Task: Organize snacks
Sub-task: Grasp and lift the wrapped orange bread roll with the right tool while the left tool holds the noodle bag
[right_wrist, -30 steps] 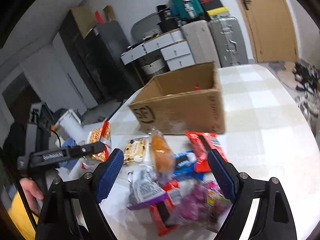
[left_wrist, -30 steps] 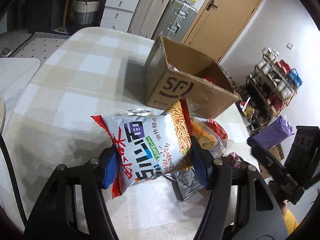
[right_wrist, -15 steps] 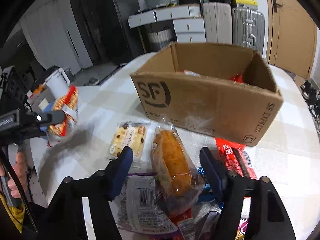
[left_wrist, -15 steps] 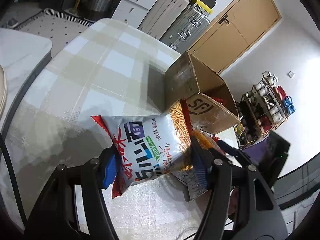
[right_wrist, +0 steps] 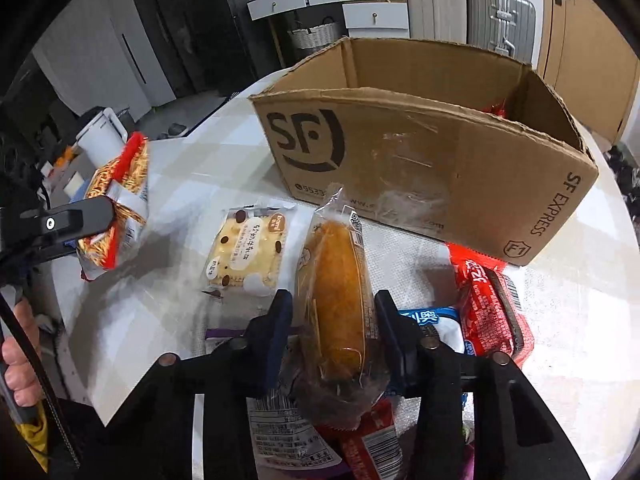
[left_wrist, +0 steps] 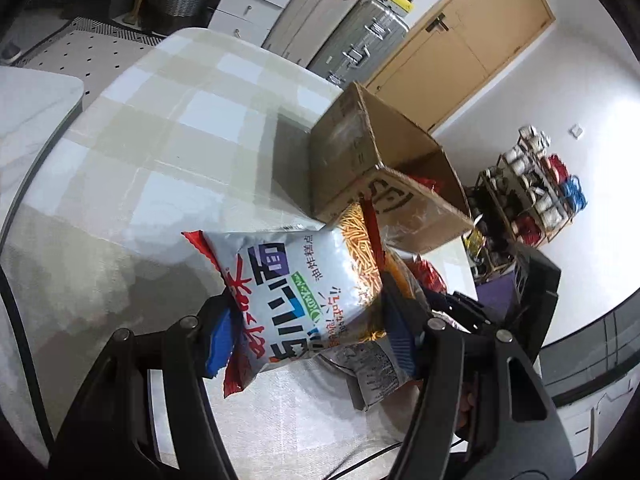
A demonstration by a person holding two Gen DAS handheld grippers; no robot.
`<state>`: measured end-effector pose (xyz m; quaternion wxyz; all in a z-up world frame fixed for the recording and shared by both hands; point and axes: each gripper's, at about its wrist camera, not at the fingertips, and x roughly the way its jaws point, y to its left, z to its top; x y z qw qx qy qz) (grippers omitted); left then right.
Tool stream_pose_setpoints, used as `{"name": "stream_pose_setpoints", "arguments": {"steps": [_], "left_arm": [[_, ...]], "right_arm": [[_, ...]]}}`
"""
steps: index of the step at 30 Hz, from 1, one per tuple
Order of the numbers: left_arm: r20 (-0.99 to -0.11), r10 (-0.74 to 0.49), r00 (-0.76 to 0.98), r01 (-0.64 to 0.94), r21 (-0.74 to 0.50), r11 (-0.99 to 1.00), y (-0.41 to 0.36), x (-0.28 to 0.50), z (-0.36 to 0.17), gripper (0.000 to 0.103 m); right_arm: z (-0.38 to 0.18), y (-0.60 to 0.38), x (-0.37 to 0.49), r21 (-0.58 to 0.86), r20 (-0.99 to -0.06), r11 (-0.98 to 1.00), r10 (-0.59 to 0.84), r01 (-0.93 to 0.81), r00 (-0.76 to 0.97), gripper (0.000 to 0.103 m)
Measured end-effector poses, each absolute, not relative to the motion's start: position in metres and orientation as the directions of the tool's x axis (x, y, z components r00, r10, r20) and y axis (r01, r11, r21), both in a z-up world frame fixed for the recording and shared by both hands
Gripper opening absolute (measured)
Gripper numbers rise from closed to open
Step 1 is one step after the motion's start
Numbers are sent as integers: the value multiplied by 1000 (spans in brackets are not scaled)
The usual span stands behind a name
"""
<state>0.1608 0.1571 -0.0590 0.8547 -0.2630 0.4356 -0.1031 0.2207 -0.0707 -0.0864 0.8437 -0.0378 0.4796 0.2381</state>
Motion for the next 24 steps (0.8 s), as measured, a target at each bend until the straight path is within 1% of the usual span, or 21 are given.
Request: {"name": "stream_pose_setpoints", "arguments": {"steps": [1,5,7,13,19,24], "left_arm": [[-696,-405,593,-47,-533,845,153,162,-60,61],[-714,-399,575,-32,-508,861,140,164,-63,61],[-719,-395,572,-30,-499,866,137,165,-63,61],[-722,-388,573,-37,-496,867,138,164,-64,61],[-722,-353,596,-29,-458,888,134,160,-57,61],[-711,-318,627,1,-407,914,120,151,-45,61]], "right_arm": [[-88,-68,219,159,-830,882,363,-444,424,35],[-95,-62,217,171,-837,872,374,-459,400,31],[-94,-61,215,166,-832,872,375,-461,409,30],[-89,-70,212,212,-806,867,417,-452,421,29],[-64,-92,203,262,-721,863,472,-432,507,29],[-45,-111,188,319,-672,850,515,-419,532,29]]}}
